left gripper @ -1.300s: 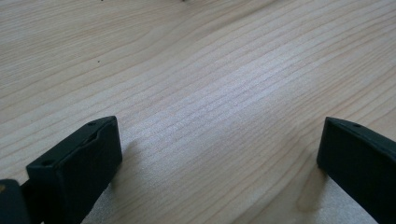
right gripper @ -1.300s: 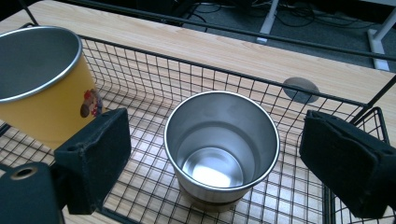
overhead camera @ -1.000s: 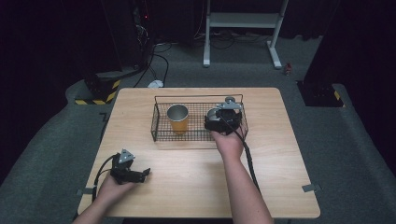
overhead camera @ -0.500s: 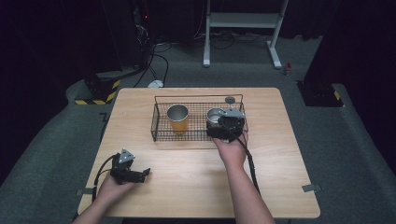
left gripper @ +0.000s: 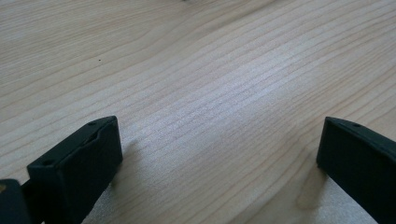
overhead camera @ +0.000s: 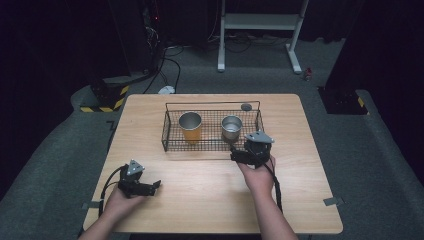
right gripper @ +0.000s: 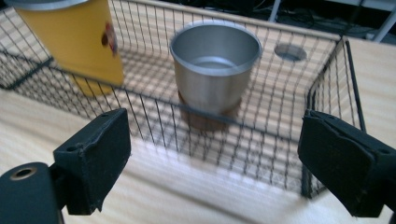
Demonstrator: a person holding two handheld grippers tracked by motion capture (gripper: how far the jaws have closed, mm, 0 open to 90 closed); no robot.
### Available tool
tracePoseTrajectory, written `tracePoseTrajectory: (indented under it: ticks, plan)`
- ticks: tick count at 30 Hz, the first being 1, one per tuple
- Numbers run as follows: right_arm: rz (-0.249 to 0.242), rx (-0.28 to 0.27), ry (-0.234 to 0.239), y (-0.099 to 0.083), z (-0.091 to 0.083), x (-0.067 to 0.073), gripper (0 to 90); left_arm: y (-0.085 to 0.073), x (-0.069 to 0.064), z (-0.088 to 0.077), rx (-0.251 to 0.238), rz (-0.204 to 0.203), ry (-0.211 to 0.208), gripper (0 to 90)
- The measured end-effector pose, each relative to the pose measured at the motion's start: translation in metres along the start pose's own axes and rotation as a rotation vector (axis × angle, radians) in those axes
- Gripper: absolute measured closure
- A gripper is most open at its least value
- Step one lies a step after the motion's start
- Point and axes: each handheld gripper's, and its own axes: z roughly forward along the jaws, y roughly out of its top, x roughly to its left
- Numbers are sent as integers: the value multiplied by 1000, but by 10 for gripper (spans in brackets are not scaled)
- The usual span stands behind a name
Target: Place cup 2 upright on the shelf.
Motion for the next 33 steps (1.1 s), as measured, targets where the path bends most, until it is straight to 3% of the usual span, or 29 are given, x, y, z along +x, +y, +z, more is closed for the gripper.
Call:
tracePoseTrajectory:
  ticks: [4, 12, 19, 20, 22, 33]
  plan:
    - [-9, 30, -29, -20, -8, -8, 97, 0, 0, 0, 0, 0, -1, 6]
    - [5, 144, -77, -70, -20, -29, 96, 0, 0, 0, 0, 2, -3, 5]
    - [7, 249, -76, -96, -28, -38, 100, 0, 0, 0, 0, 2, -3, 4]
    - [1, 250, -70, -101, -27, -39, 94, 0, 0, 0, -2, 1, -2, 5]
    - [48, 225, -57, -107, -28, -42, 93, 0, 0, 0, 0, 1, -2, 5]
    - [68, 223, -86, -107, -28, -40, 92, 0, 0, 0, -1, -16, 12, 5]
